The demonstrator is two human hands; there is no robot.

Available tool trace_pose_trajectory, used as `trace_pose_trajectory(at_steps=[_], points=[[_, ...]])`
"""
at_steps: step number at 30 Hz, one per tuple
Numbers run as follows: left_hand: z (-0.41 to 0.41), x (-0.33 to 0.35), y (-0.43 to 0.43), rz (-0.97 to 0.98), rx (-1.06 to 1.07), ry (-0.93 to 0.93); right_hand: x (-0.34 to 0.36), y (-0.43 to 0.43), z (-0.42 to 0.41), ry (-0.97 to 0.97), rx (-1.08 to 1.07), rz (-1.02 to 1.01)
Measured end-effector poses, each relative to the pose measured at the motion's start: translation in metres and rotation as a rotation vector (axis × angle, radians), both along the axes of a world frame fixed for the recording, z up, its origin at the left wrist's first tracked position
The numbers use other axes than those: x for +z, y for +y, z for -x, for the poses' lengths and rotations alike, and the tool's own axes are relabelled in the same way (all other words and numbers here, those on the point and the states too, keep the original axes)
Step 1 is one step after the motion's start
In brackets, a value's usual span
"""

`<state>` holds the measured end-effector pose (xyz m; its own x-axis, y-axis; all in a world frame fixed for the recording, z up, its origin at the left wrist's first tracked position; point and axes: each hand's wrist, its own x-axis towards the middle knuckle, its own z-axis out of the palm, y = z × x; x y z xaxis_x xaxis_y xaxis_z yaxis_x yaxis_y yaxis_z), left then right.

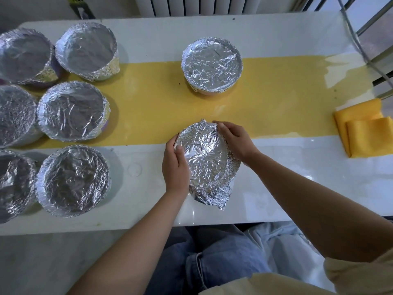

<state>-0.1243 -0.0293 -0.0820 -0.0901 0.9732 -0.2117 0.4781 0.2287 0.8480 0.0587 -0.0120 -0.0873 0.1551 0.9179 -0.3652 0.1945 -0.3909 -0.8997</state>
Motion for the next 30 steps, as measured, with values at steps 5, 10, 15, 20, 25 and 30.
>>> trace_pose_trajectory(at_steps=[5,10,15,20,25,30], points=[[0.010,0.005,-0.010,0.069,0.101,0.168,0.002,-0.011,0.003,-0.247,-0.235,-0.134],[0.023,0.007,-0.019,-0.068,0.146,0.304,0.008,-0.040,0.016,-0.382,-0.181,-0.337],[0.016,0.011,0.009,-0.278,-0.399,0.247,0.007,-0.057,0.028,-0.360,-0.108,-0.302],[0.013,0.001,0.033,-0.215,-0.483,0.162,0.007,-0.048,0.026,-0.155,-0.299,-0.143],[0.011,-0.006,0.036,-0.158,-0.355,0.055,-0.002,-0.047,0.028,-0.066,-0.328,-0.124],[0.010,-0.012,0.040,-0.089,-0.302,0.002,-0.003,-0.042,0.025,-0.017,-0.294,-0.093]])
